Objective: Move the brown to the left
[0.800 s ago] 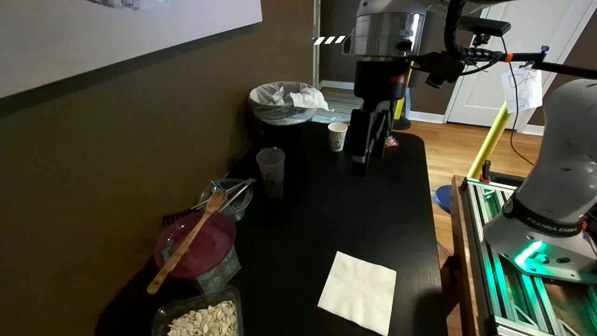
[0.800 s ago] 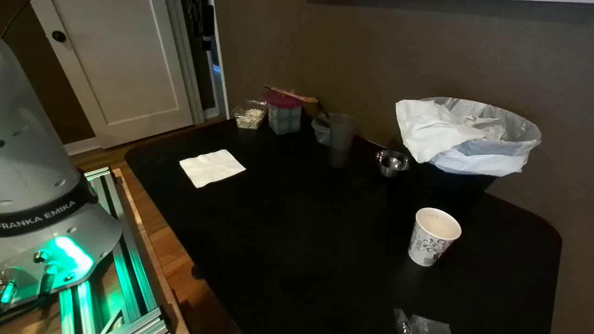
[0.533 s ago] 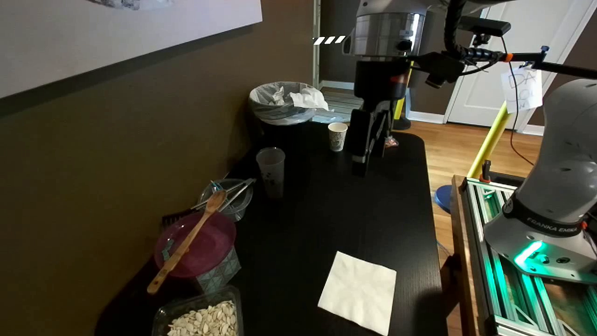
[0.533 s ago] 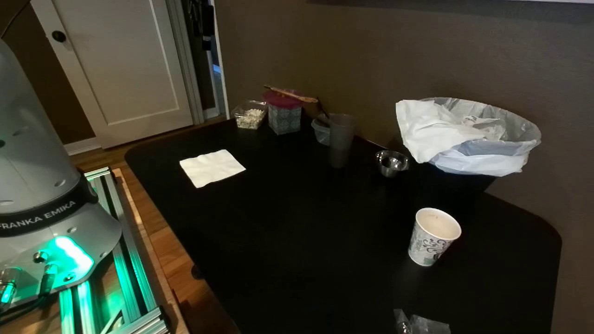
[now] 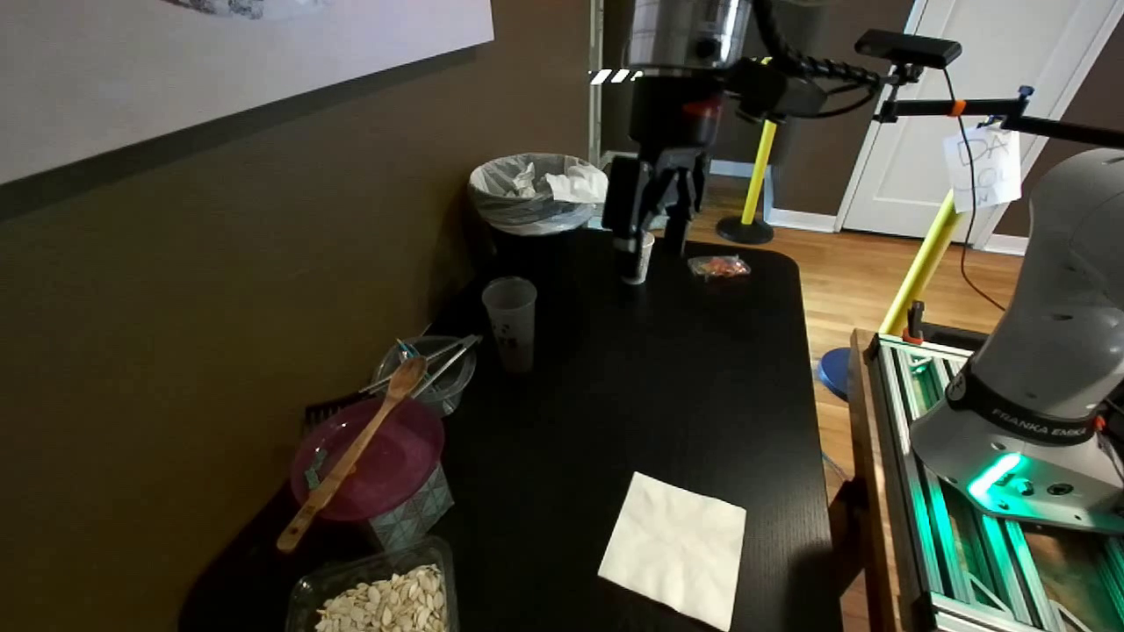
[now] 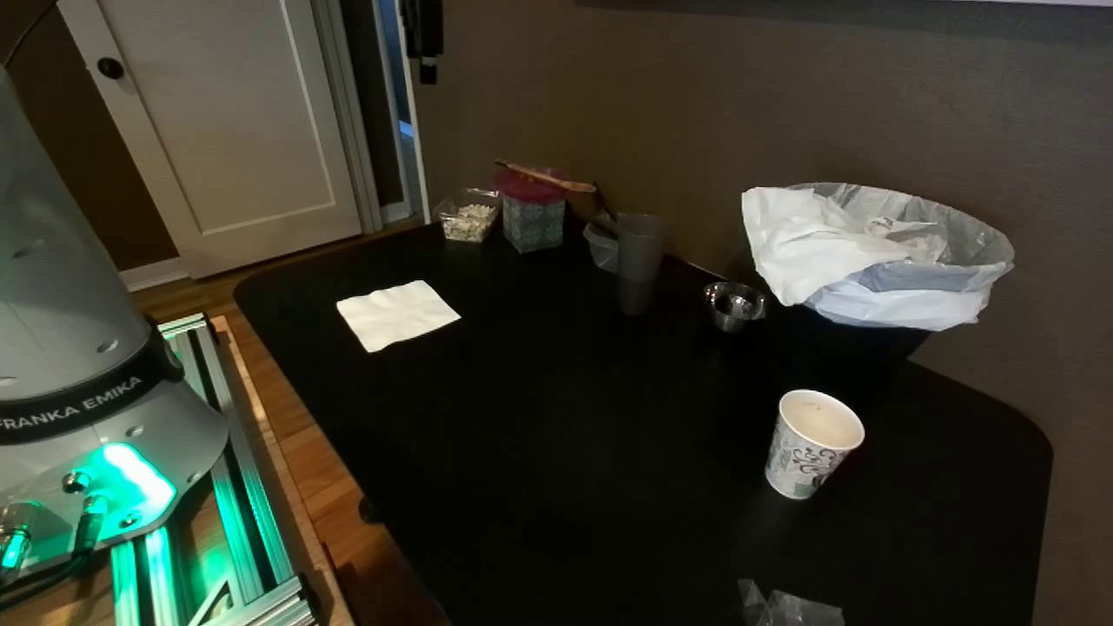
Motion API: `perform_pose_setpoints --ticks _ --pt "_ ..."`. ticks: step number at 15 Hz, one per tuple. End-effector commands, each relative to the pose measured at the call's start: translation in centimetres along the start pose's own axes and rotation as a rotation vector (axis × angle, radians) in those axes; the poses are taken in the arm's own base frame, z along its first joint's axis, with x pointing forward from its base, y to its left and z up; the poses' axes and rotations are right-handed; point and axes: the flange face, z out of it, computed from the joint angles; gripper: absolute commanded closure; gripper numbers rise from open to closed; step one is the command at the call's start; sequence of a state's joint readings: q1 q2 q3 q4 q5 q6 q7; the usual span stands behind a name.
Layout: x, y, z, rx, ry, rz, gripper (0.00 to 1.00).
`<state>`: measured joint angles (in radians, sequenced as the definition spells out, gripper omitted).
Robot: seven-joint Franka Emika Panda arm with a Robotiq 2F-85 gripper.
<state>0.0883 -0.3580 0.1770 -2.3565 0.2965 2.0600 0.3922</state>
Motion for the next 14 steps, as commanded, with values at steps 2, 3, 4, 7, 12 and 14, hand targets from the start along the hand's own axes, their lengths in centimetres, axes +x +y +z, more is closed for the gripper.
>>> perform_pose_setpoints --ticks 2,3,4,7,12,14 --pt "10.9 4.5 -0.4 -0.01 0.071 0.237 0.0" --pt "13.0 5.1 -0.2 -0.018 0.103 0.28 0.0" --pt "15.1 5.8 0.5 -0.018 0.113 0.314 0.0" --pt "20.1 5.5 2.8 -0.046 0.161 0.396 0.0" --pt "26.1 4.9 7.9 -0.165 0.19 0.534 0.0" --pt "27.7 4.5 10.0 -0.198 0.188 0.581 0.0"
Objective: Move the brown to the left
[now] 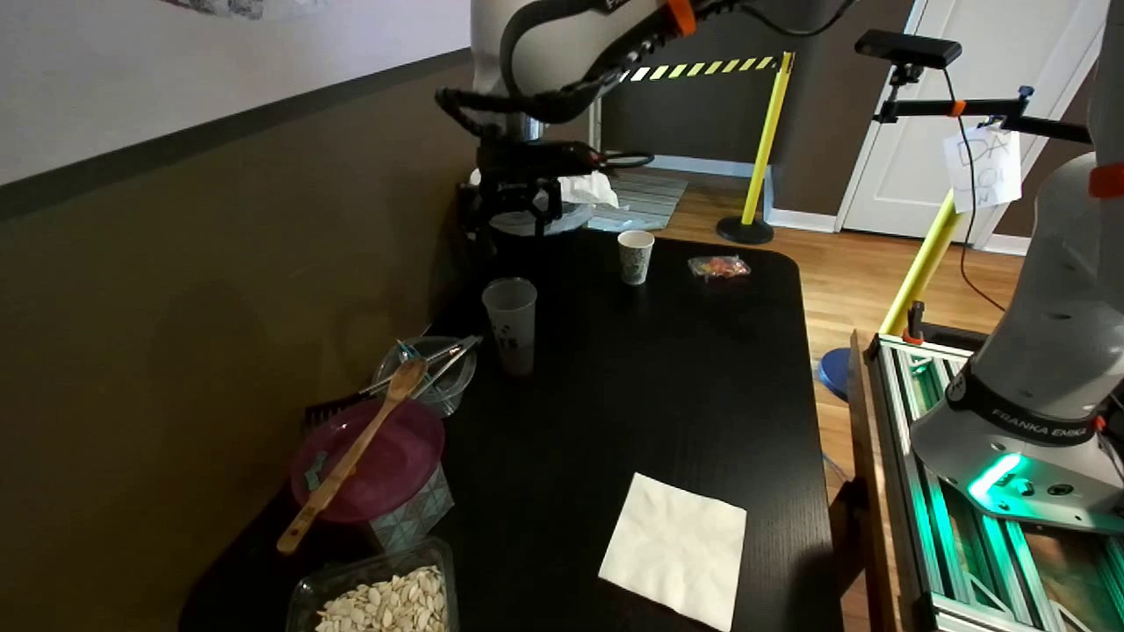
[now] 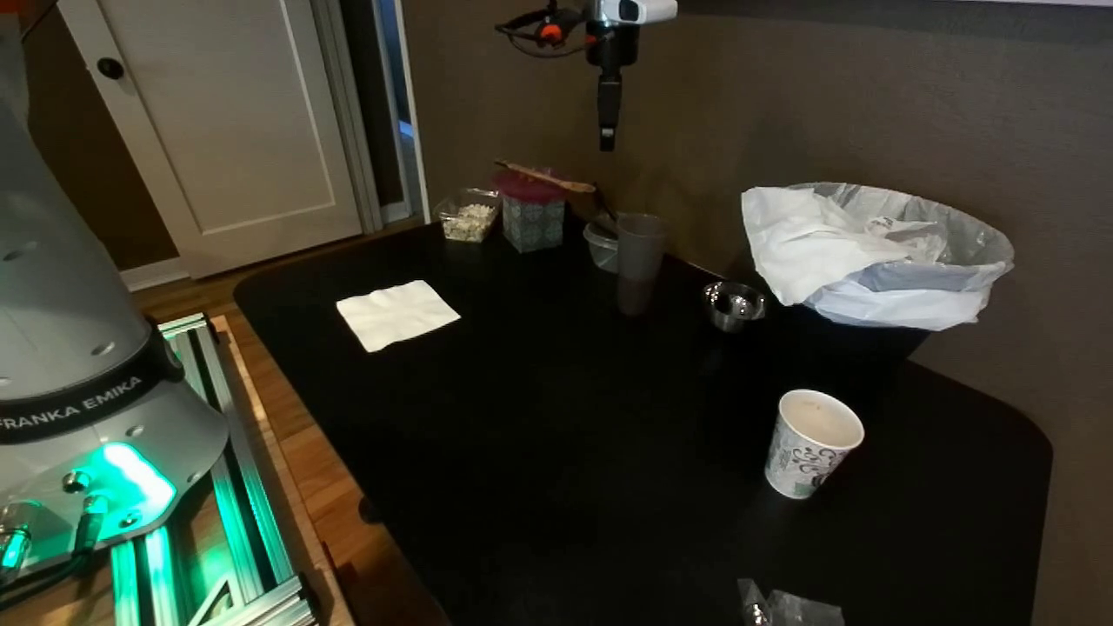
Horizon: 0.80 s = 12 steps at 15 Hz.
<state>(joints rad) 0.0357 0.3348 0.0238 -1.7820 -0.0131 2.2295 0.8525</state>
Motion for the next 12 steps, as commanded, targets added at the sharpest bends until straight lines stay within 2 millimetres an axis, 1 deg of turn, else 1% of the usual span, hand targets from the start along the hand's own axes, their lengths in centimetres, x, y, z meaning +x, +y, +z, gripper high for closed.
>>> perform_pose_setpoints --ticks 1,3,4,5,6,8,12 --pt "2.0 -3.0 4.1 -0.081 0.014 0.086 0.0" --pt "2.4 -4.1 6.1 -0.111 0.035 0.107 0.0" --pt "2.8 -4.5 6.9 -0.12 0.05 0.082 0.0" --pt "2.7 -5.1 7.1 -0.108 0.036 0.031 0.0" --pt "2.1 -3.8 6.2 -0.084 0.025 0.06 0.0" --pt "2.3 -4.6 7.2 -0.084 0.028 0.045 0.0" --pt "2.6 -4.9 7.1 -0.08 0.034 0.043 0.0"
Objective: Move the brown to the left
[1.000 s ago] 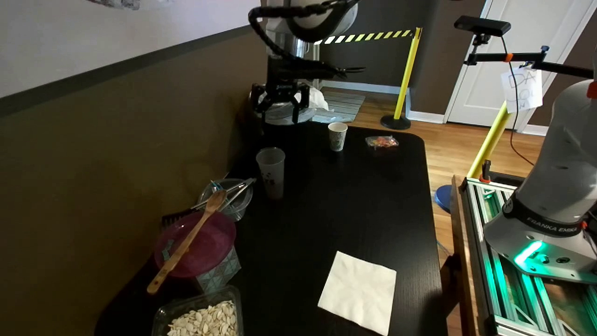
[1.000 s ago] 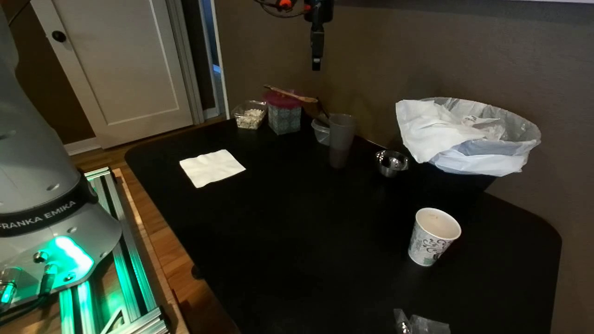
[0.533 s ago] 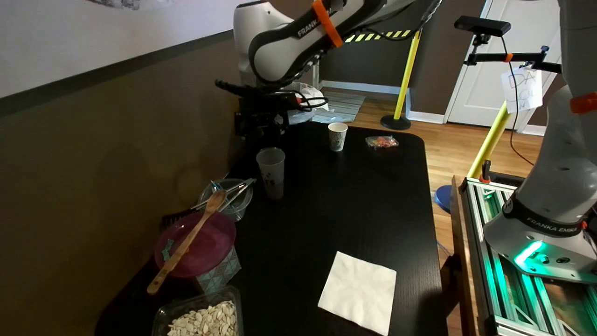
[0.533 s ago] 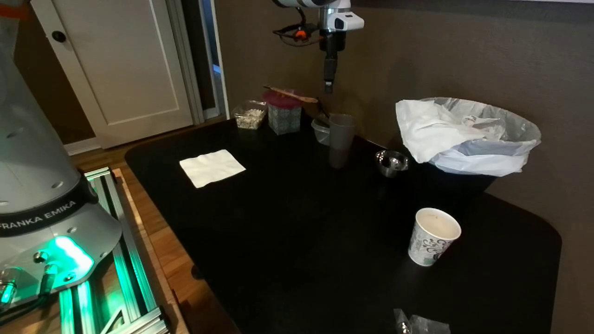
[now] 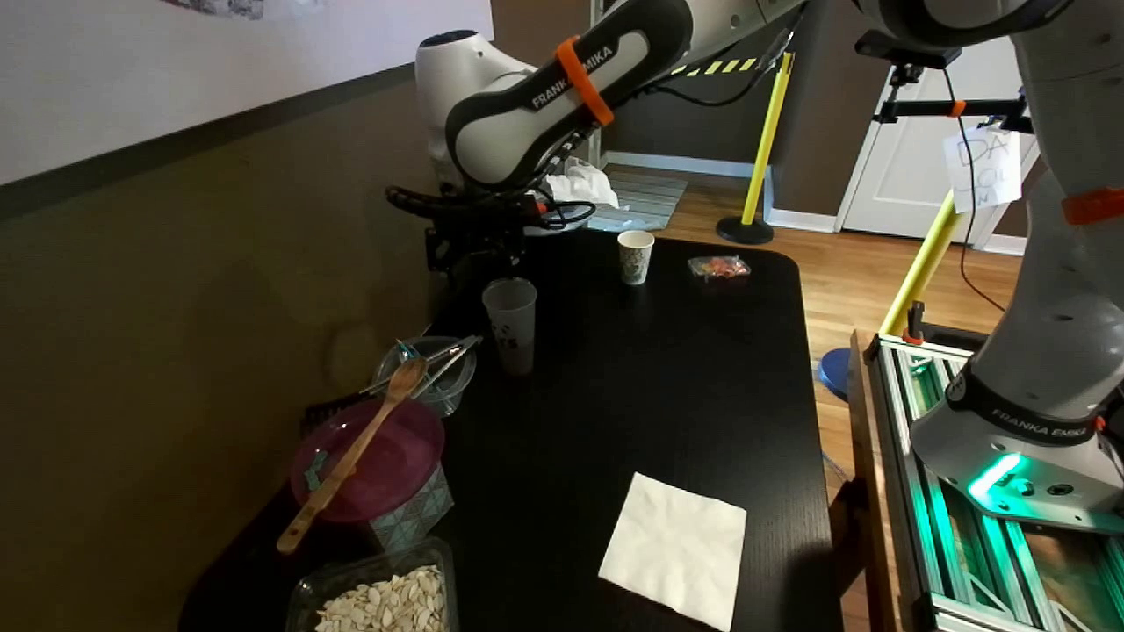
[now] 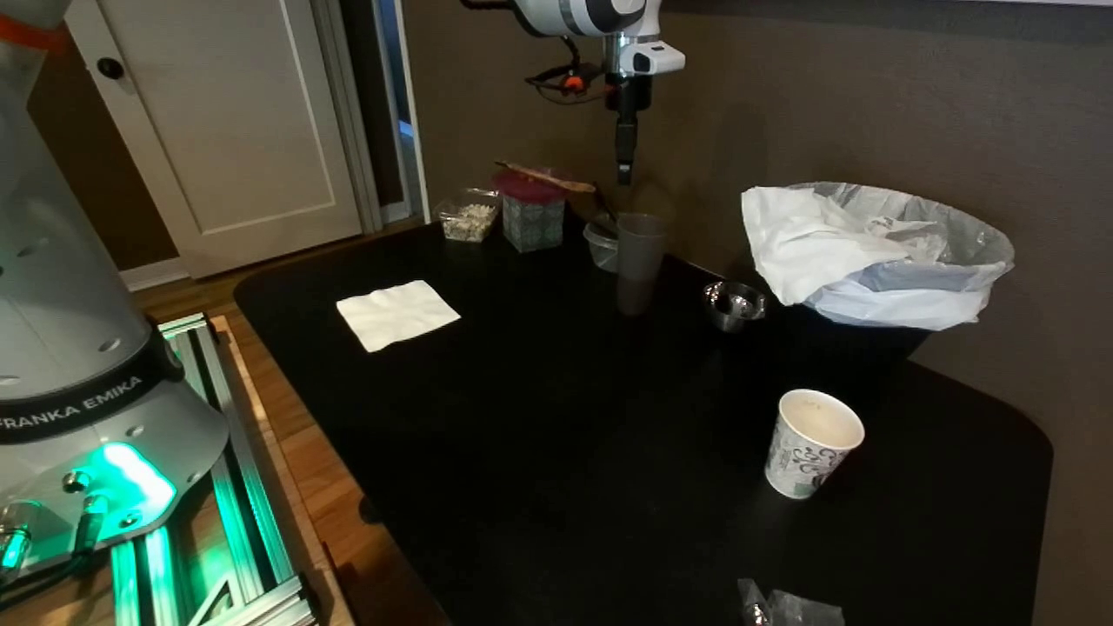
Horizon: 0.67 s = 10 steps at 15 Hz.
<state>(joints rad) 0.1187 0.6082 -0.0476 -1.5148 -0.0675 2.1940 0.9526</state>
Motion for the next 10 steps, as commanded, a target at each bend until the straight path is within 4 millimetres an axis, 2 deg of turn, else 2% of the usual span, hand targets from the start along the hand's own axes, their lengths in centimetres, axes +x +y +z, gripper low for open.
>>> perform_pose_setpoints --ticks 1,10 --pt "0.04 -0.01 -0.07 0.0 0.0 0.0 0.0" --pt "0.55 -0.39 0.07 -0.003 0.016 -0.01 0.0"
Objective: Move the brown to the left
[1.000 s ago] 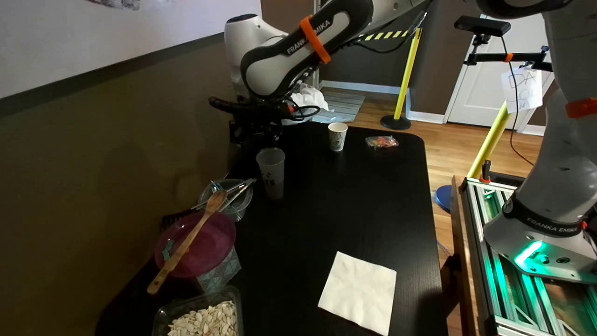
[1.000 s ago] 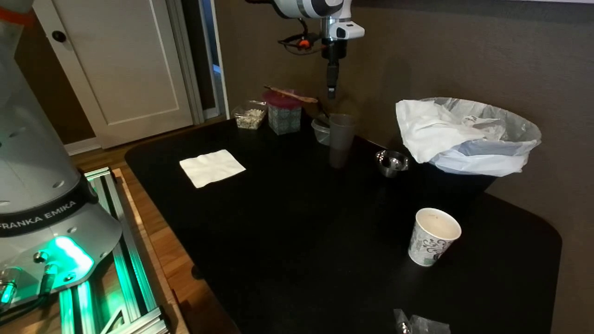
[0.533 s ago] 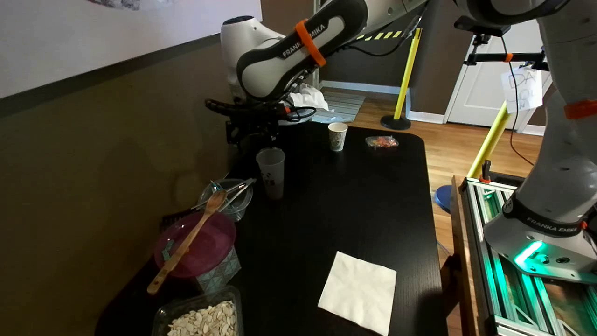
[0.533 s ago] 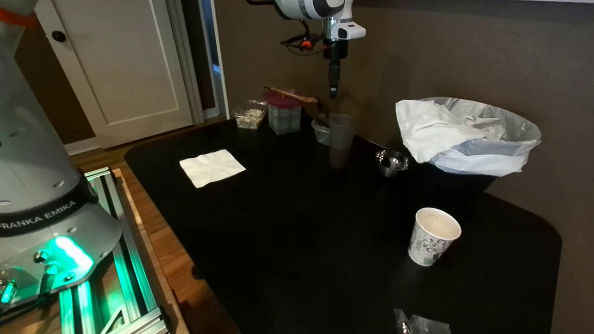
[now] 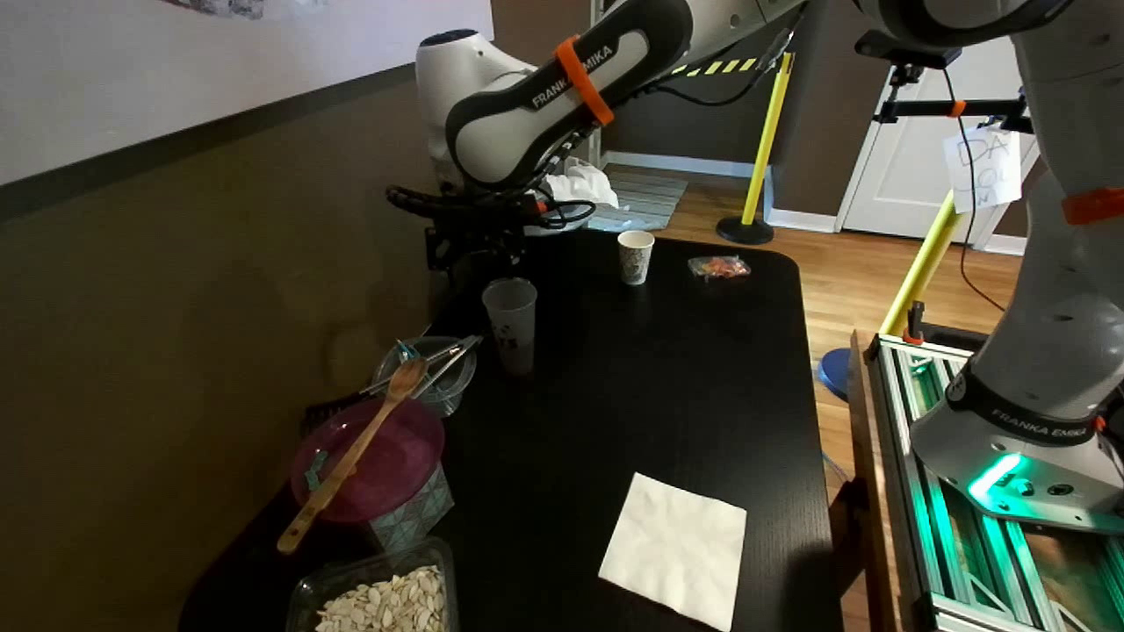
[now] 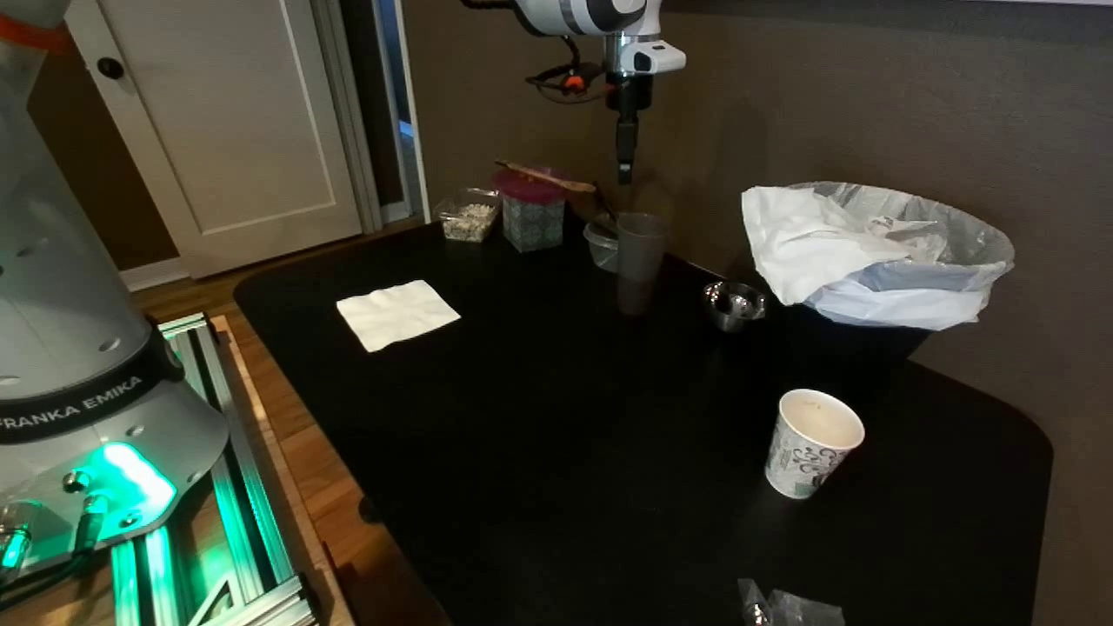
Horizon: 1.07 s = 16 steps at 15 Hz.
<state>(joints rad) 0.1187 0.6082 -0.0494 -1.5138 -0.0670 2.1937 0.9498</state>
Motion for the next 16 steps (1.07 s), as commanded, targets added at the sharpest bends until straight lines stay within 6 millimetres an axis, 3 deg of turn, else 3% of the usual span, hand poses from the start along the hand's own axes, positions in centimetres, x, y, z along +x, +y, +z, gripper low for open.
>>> perform_pose_setpoints --ticks 1,4,9,11,13,14,16 --pt "0.8 -0.6 0.4 -0.02 0.025 -0.003 0.0" --pt "1.9 -0.9 1.2 -0.042 0.03 0.016 0.0" --pt "3.2 -1.3 4.1 -0.082 0.008 0.033 0.0" --pt "3.1 -1.9 5.2 -0.103 0.002 0.033 0.24" --pt "3.2 -2.2 6.0 -0.118 -0.008 0.032 0.42" --pt "3.1 -2.4 6.3 -0.125 -0.014 0.031 0.49" --pt "3.2 -2.6 6.8 -0.137 -0.021 0.034 0.53"
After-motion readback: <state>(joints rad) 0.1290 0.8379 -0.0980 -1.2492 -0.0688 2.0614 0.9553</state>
